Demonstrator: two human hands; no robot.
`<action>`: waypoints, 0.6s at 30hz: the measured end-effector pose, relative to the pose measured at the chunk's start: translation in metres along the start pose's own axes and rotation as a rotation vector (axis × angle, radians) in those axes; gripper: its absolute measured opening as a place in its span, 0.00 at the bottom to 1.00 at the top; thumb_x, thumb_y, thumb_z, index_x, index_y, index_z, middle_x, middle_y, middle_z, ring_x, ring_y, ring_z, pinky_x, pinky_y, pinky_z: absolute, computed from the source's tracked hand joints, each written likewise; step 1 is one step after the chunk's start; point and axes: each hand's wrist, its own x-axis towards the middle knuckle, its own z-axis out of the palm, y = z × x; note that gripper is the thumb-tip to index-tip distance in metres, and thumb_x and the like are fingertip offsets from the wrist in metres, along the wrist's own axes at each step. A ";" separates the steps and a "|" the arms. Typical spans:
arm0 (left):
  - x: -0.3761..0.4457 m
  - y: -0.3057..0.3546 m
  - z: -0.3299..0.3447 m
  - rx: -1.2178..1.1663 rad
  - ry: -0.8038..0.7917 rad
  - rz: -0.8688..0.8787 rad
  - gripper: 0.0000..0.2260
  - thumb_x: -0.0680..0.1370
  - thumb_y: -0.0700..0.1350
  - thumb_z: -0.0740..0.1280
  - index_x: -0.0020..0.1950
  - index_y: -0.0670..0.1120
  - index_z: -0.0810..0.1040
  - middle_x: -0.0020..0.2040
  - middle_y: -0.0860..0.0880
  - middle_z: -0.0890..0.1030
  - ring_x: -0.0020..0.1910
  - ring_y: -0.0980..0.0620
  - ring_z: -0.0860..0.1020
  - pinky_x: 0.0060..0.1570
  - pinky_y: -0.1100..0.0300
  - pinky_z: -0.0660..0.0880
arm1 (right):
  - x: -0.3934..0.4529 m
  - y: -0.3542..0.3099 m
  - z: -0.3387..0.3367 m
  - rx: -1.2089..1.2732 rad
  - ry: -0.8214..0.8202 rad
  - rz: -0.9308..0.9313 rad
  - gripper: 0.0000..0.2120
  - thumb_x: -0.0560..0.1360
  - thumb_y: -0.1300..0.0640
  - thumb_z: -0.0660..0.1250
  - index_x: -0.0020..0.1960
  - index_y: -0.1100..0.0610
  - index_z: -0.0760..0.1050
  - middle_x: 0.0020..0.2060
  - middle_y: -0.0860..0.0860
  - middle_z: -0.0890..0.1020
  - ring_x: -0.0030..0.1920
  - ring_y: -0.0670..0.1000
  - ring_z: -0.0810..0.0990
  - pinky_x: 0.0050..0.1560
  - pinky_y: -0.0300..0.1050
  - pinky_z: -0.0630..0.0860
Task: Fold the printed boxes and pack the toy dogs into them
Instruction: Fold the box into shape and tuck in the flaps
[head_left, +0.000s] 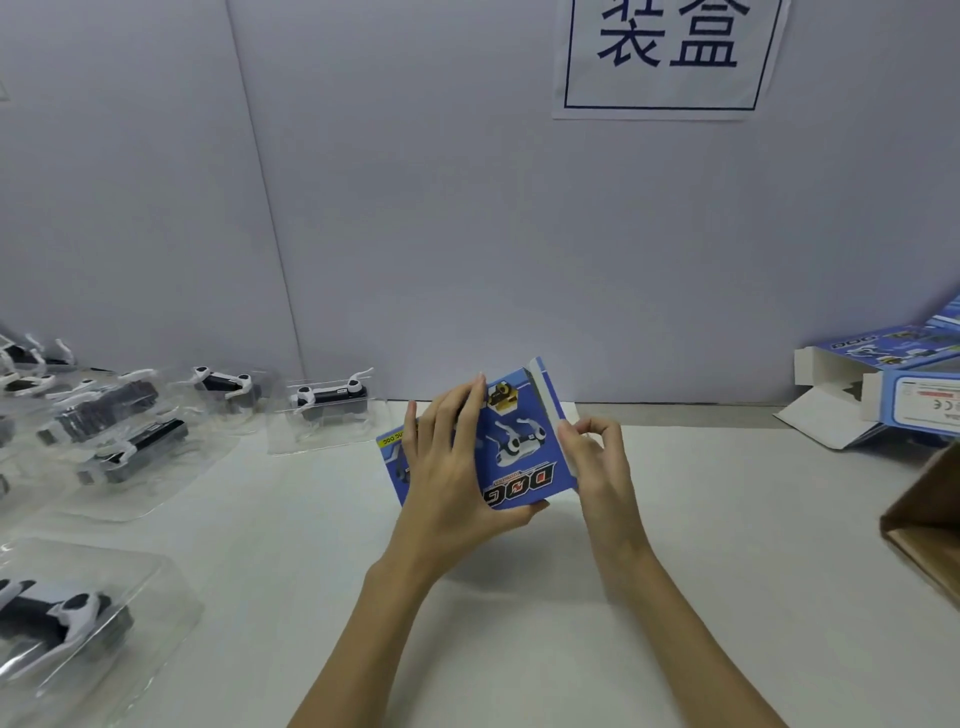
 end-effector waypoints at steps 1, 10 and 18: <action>0.000 0.000 -0.001 -0.004 -0.023 0.011 0.53 0.66 0.67 0.77 0.83 0.50 0.55 0.77 0.50 0.66 0.78 0.51 0.64 0.78 0.33 0.55 | 0.001 -0.002 -0.002 -0.009 -0.003 -0.022 0.19 0.76 0.42 0.66 0.57 0.55 0.71 0.53 0.51 0.86 0.52 0.49 0.88 0.38 0.39 0.83; 0.001 0.008 -0.005 0.061 -0.116 0.062 0.52 0.65 0.67 0.77 0.82 0.56 0.54 0.78 0.46 0.64 0.79 0.46 0.62 0.82 0.39 0.46 | 0.000 -0.011 -0.007 -0.154 -0.076 -0.166 0.23 0.79 0.46 0.63 0.73 0.36 0.69 0.56 0.39 0.85 0.56 0.48 0.86 0.41 0.43 0.85; -0.002 0.010 0.000 0.149 -0.016 0.133 0.47 0.66 0.67 0.78 0.80 0.59 0.60 0.78 0.45 0.63 0.78 0.46 0.59 0.77 0.34 0.58 | 0.000 -0.014 -0.007 -0.170 -0.127 -0.161 0.20 0.80 0.47 0.62 0.71 0.33 0.70 0.55 0.36 0.85 0.55 0.47 0.86 0.40 0.42 0.84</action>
